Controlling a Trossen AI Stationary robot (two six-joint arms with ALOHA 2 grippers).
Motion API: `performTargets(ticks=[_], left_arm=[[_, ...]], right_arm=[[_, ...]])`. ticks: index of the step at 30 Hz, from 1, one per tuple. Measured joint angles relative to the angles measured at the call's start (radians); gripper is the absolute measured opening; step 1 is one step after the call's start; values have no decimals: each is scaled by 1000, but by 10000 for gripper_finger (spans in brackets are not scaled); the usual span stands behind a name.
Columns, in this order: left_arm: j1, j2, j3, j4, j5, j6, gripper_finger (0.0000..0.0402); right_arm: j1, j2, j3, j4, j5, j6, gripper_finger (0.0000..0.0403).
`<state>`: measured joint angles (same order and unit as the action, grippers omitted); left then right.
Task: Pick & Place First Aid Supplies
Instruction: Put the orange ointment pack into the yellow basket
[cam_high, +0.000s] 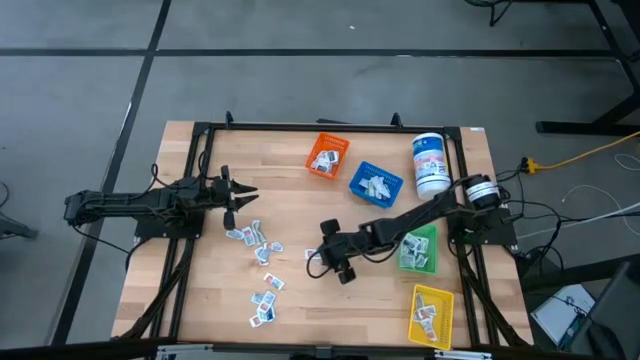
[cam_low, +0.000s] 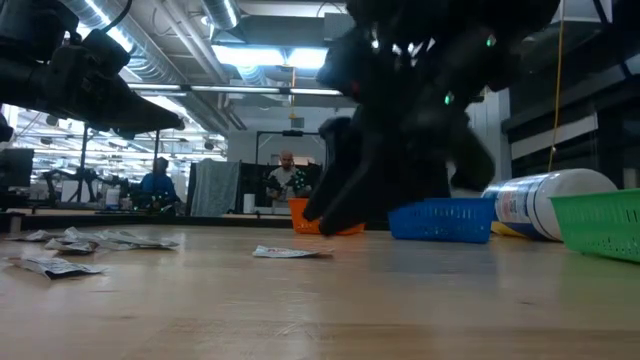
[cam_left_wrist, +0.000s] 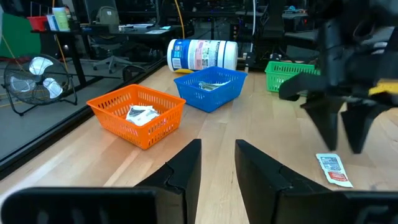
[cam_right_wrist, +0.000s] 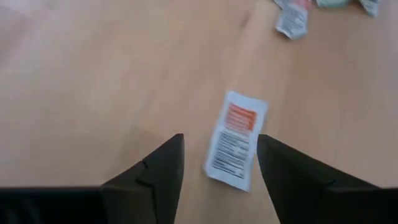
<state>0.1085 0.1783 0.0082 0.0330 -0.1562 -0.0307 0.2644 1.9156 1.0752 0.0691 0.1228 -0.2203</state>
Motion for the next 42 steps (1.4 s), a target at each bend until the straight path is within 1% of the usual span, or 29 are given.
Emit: performTargets(ticks=[6, 9, 12, 20, 25, 27, 33, 42], left_arm=[[0, 0, 0, 0, 0, 0, 91], [0, 0, 0, 0, 0, 0, 92], [0, 0, 0, 0, 0, 0, 93], [0, 0, 0, 0, 0, 0, 93], [0, 0, 0, 0, 0, 0, 91], [0, 0, 0, 0, 0, 0, 91], [0, 0, 0, 0, 0, 0, 93], [0, 1, 0, -1, 0, 0, 93]], right_arm=[[-3, 64, 4, 27, 22, -43, 201], [-2, 73, 5, 28, 50, -46, 189], [-4, 74, 5, 26, 52, -46, 160], [-9, 76, 2, 22, 50, -23, 58], [-9, 77, 1, 24, 51, 5, 9], [-9, 77, 1, 24, 50, 11, 5], [-12, 71, 14, -4, -6, 34, 4], [-12, 31, 104, -246, -86, 59, 2]])
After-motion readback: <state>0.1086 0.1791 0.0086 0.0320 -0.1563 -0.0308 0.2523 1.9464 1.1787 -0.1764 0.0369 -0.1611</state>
